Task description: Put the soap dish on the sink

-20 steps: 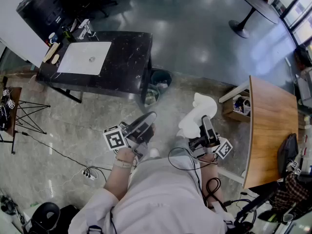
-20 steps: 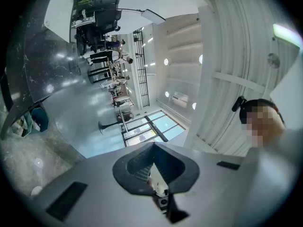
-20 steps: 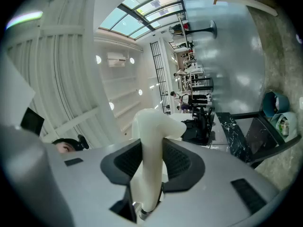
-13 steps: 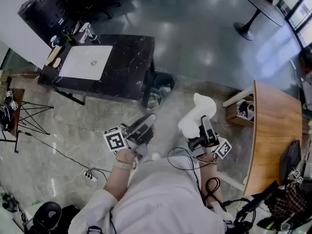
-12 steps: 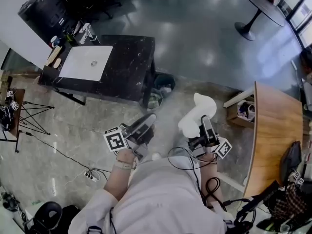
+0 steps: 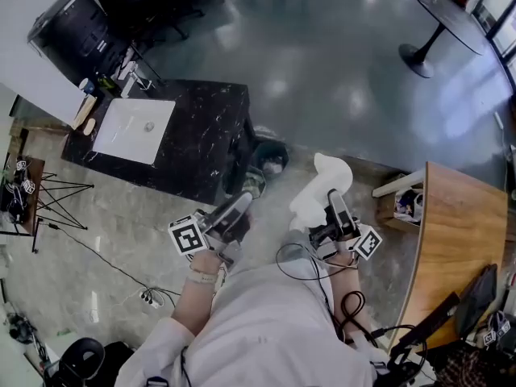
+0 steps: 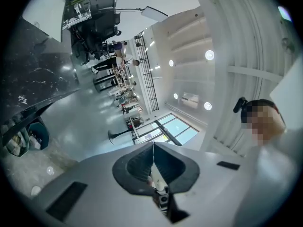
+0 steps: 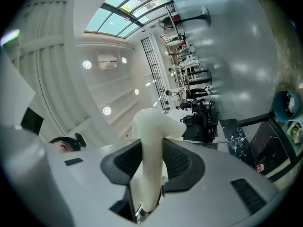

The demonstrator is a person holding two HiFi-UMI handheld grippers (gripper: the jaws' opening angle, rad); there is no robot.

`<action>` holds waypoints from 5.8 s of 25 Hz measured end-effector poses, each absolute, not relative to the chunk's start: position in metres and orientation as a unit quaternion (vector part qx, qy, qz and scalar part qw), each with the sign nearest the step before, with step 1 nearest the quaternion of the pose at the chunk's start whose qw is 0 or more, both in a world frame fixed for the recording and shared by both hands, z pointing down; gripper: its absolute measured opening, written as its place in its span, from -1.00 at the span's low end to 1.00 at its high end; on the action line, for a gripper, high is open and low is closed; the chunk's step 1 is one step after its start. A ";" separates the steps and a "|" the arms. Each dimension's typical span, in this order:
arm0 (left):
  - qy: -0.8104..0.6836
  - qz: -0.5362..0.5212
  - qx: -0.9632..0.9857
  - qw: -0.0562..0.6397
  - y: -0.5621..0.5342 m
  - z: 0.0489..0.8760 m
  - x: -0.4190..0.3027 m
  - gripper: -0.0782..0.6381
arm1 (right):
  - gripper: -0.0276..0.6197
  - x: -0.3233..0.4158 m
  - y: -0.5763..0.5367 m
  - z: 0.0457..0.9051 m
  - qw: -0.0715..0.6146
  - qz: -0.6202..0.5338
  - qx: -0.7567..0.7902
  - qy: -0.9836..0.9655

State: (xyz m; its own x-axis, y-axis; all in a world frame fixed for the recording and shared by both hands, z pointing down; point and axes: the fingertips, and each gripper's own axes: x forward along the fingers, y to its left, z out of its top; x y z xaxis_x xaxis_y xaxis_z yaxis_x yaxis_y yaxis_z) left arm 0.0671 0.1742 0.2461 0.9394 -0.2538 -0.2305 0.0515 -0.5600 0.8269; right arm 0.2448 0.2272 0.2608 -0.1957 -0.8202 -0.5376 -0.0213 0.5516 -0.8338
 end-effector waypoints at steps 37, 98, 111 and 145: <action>-0.212 -0.231 0.858 0.406 0.050 0.212 0.147 -0.36 | -0.49 0.331 0.031 0.224 0.449 -0.449 -0.233 0.736; -0.571 -0.361 0.520 0.522 -0.128 0.748 -0.287 -0.37 | -0.48 -0.234 -0.228 0.742 -0.156 -0.542 -0.161 0.810; -0.600 -0.357 0.529 0.483 -0.159 0.744 -0.351 -0.42 | -0.48 -0.283 -0.250 0.746 -0.162 -0.554 -0.185 0.795; -0.569 -0.334 0.638 0.396 -0.165 0.571 -0.258 -0.42 | -0.48 -0.126 -0.264 0.572 0.075 -0.513 -0.211 0.828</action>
State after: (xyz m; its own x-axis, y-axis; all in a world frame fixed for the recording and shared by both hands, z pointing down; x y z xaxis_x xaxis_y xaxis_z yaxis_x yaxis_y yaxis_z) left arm -0.2584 -0.1647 0.5709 0.1286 -0.9914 0.0237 -0.4620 -0.0388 0.8860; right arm -0.1256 -0.2645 0.5724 -0.8993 -0.4275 0.0921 -0.2726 0.3835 -0.8824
